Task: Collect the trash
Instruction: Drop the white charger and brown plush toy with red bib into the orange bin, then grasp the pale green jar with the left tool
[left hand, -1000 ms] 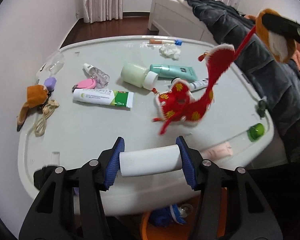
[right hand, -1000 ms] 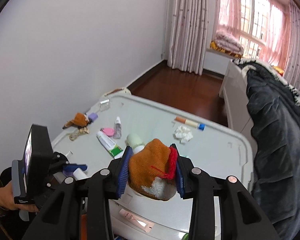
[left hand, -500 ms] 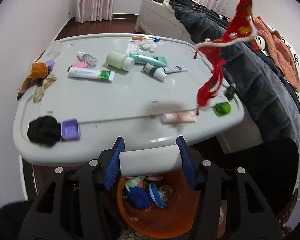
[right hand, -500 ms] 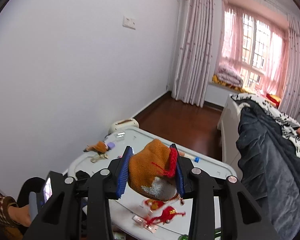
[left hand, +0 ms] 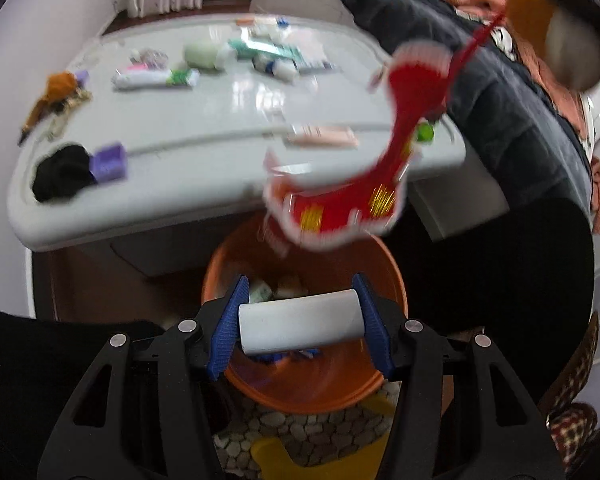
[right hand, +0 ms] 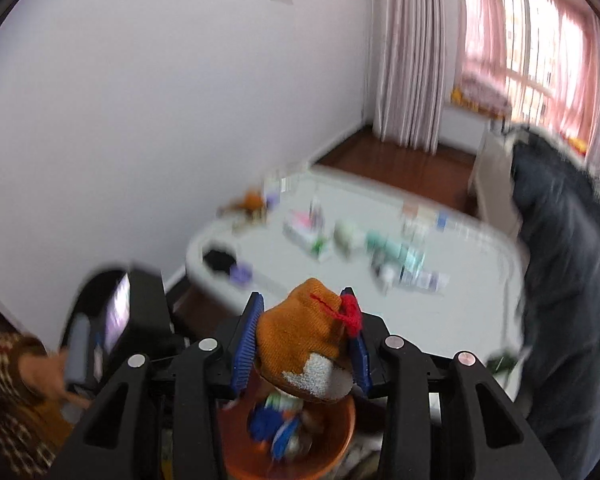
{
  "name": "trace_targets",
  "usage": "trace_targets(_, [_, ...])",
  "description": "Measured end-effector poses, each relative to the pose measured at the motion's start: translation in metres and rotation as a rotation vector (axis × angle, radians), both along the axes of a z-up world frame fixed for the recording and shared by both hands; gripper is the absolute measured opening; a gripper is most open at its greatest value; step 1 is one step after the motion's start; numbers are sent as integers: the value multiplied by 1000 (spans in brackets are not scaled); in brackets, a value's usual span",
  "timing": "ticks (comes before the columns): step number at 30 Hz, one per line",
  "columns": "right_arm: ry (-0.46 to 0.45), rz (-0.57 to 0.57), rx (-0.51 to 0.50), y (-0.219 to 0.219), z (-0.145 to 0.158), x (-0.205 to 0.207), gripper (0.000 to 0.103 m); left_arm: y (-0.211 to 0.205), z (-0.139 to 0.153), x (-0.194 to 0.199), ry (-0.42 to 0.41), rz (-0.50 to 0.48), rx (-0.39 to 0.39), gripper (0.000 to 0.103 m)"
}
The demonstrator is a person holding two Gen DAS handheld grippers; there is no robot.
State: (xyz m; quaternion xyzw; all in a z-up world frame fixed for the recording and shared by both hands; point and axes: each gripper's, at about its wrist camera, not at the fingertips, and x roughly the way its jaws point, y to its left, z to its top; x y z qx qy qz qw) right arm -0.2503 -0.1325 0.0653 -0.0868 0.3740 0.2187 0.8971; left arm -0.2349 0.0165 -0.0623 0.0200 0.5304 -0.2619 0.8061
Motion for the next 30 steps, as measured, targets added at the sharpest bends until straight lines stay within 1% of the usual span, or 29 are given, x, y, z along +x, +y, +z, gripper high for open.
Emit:
trace_targets(2, [85, -4, -27, 1, -41, -2, 42, -5, -11, 0, 46, -15, 12, 53])
trace_targets(4, [161, 6, -60, 3, -75, -2, 59, -8, -21, 2, 88, -22, 19, 56])
trace_targets(5, [192, 8, -72, 4, -89, -1, 64, -9, -24, 2, 101, -17, 22, 62])
trace_targets(6, [205, -2, -85, 4, -100, -2, 75, -8, -26, 3, 109, -9, 32, 65])
trace_targets(7, [226, -16, -93, 2, -115, -2, 80, -7, -27, 5, 112, -1, 47, 68])
trace_targets(9, [247, -34, -86, -5, -126, -1, 80, -3, -29, 8, 116, 29, 70, 70])
trace_targets(10, [252, -52, -77, -9, -129, 0, 81, 0, -29, 10, 118, 43, 67, 70])
trace_targets(13, [223, -117, -38, -24, -117, 6, 89, 12, -22, 16, 105, 106, 22, 70])
trace_targets(15, [196, -145, -9, -34, -102, 13, 90, 18, -15, 19, 72, 132, 1, 70])
trace_targets(19, [91, -172, 14, -44, -58, 36, 93, 22, 7, 37, -4, 180, 12, 70])
trace_targets(22, [8, -173, 30, -44, -27, 59, 97, 27, 26, 71, -45, 246, 18, 70])
trace_targets(25, [-61, -170, 47, -41, -5, 83, 97, 31, 37, 105, -57, 288, 6, 73])
trace_targets(28, [-90, -188, 53, -41, -2, 111, 97, 25, 45, 141, -99, 275, 19, 74])
trace_targets(30, [-85, -202, 71, -46, -7, 120, 97, 12, 47, 167, -129, 204, 26, 74])
